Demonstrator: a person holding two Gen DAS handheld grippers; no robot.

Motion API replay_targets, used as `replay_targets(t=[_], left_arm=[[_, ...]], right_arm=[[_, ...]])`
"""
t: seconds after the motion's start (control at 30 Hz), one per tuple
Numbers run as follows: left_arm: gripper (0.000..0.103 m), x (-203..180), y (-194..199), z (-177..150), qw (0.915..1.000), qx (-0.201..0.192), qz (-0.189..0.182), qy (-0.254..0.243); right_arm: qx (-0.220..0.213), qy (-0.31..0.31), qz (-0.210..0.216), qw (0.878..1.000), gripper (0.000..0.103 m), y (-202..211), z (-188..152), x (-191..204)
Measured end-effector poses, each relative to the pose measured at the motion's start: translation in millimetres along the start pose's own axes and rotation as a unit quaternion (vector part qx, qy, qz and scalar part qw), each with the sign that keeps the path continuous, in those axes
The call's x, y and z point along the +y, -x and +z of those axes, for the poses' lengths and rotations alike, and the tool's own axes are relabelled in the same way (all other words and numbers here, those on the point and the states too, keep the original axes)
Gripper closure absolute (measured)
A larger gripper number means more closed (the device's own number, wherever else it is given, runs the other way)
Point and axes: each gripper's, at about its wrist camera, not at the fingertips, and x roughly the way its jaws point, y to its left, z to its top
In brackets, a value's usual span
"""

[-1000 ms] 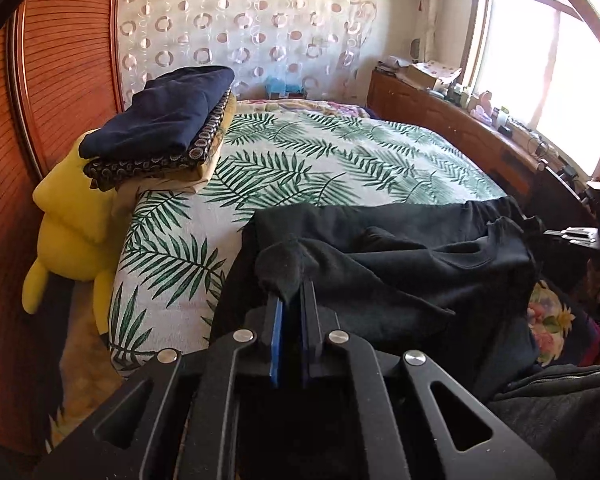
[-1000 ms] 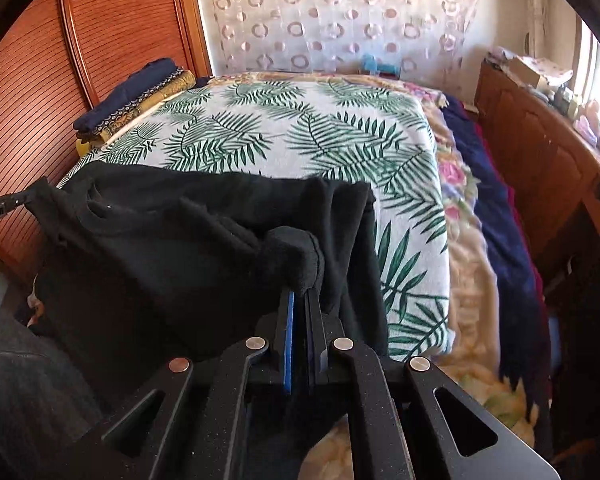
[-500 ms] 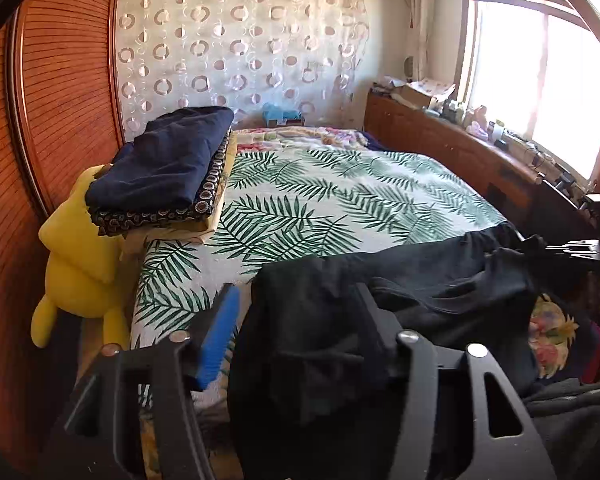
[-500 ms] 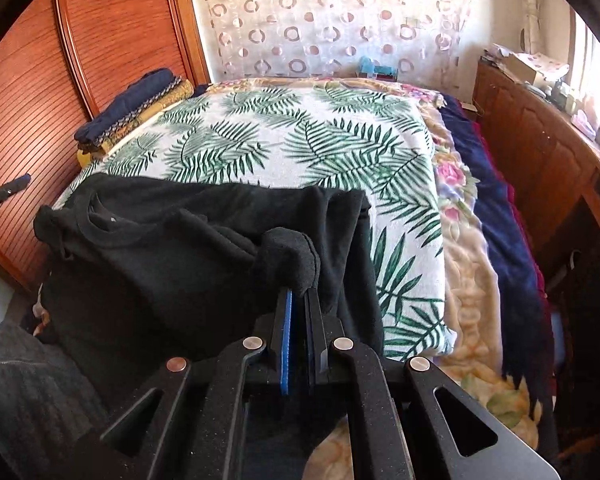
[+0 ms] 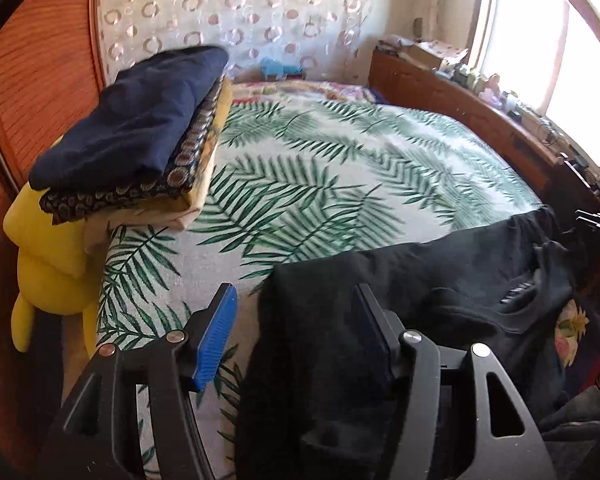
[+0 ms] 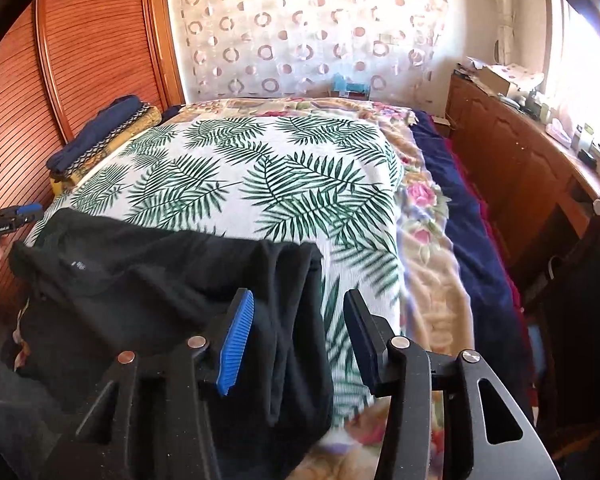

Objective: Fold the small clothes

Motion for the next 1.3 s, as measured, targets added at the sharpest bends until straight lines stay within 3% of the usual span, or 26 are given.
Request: replay_targets(t=[0.13,0.37,0.7,0.73,0.8,0.9,0.93,1.07,1.2,1.3], left_arm=[[0.043,9.9,-15.2,0.1,0.9997,0.021,-0.001,0.015],[0.043,9.4,-28.0,-2.8,0.9992,0.037,0.003,0.014],[0.043,5.8,-34.4,-5.2,0.9992,0.036,-0.008,0.019],[0.044,5.8,-34.5,-5.1,0.9991,0.034,-0.012,0.019],[0.056,4.9,-34.4,-4.0,0.9988,0.036,-0.026,0.019],[0.079,1.1,-35.2,-1.2,0.9974,0.050,-0.047,0.021],[0.093,-0.2,-34.5,-0.5,0.9974,0.052,-0.046,0.017],[0.095,-8.0,-8.6,3.0,0.9984,0.029,-0.048,-0.005],[0.095,-22.6,41.7,6.5,0.9972,-0.019,-0.066,-0.031],[0.095,-31.7,75.0,7.2,0.9960,-0.054,-0.058,-0.040]], right_arm=[[0.016,-0.013,0.023,1.000,0.054,-32.4,8.2,-3.6],[0.064,-0.006,0.027,0.998,0.054,-75.1,12.9,-7.8],[0.064,0.010,0.026,0.998,0.054,-75.6,14.1,-2.5],[0.065,0.015,0.026,0.997,0.056,-77.0,15.1,-1.6],[0.068,0.025,0.036,0.997,0.076,-75.7,15.1,3.2],[0.070,0.031,0.035,0.996,0.088,-71.9,14.8,9.1],[0.067,0.034,0.033,0.997,0.089,-68.9,13.8,10.9],[0.031,0.027,0.032,0.999,0.091,-43.8,13.4,12.8],[-0.013,0.019,0.042,0.999,0.091,-1.5,13.3,12.7],[-0.042,0.018,0.042,0.998,0.092,32.2,13.3,14.5]])
